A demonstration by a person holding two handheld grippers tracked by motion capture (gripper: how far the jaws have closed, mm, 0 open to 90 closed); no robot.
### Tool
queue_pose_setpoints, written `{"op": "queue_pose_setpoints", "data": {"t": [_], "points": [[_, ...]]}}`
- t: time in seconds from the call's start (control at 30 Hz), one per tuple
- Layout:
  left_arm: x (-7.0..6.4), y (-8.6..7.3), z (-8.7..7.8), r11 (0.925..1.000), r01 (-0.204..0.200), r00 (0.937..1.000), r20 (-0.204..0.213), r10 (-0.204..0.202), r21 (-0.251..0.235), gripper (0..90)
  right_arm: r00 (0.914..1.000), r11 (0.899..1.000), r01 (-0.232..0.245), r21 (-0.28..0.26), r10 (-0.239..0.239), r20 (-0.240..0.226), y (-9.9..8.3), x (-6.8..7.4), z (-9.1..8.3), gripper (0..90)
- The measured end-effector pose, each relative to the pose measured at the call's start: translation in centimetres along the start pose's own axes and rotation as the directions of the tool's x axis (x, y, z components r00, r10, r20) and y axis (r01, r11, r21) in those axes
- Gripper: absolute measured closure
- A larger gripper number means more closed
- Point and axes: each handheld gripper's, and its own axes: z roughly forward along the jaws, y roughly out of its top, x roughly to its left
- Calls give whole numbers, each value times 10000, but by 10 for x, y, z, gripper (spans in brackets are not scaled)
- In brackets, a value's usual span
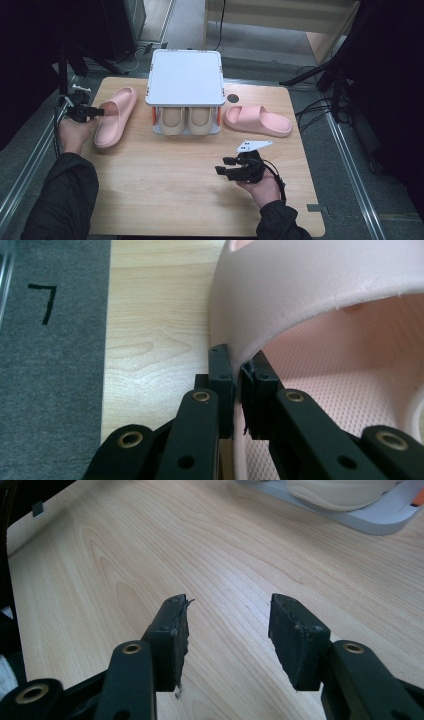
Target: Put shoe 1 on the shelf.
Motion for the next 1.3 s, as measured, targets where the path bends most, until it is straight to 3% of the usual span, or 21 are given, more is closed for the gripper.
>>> {"op": "queue_pose_setpoints", "data": {"t": [0.3, 0.53, 1.0, 1.13, 1.3], "points": [[-8, -9, -23, 10000, -54, 9998, 189, 55, -72, 844, 9999, 9998, 96, -170, -97, -46, 5, 0, 0, 510], [-25, -21, -53, 9988, -498, 9976, 492, 497, 6, 844, 9993, 9993, 304, -203, -299, 233, 10, -2, 1, 509], [-53, -71, -94, 9952, -942, 9904, 1040, 910, 262, 843, 9972, 9971, 741, -158, -742, -61, 23, 3, 14, 510], [-62, -79, -105, 9932, -1165, 9865, 1171, 1148, 72, 843, 9967, 9964, 810, -259, -812, -71, 27, 4, 15, 515], [-81, -91, -111, 9866, -1634, 9743, 1563, 1621, -43, 842, 9964, 9960, 822, -363, -829, -172, 30, 4, 17, 551]]}}
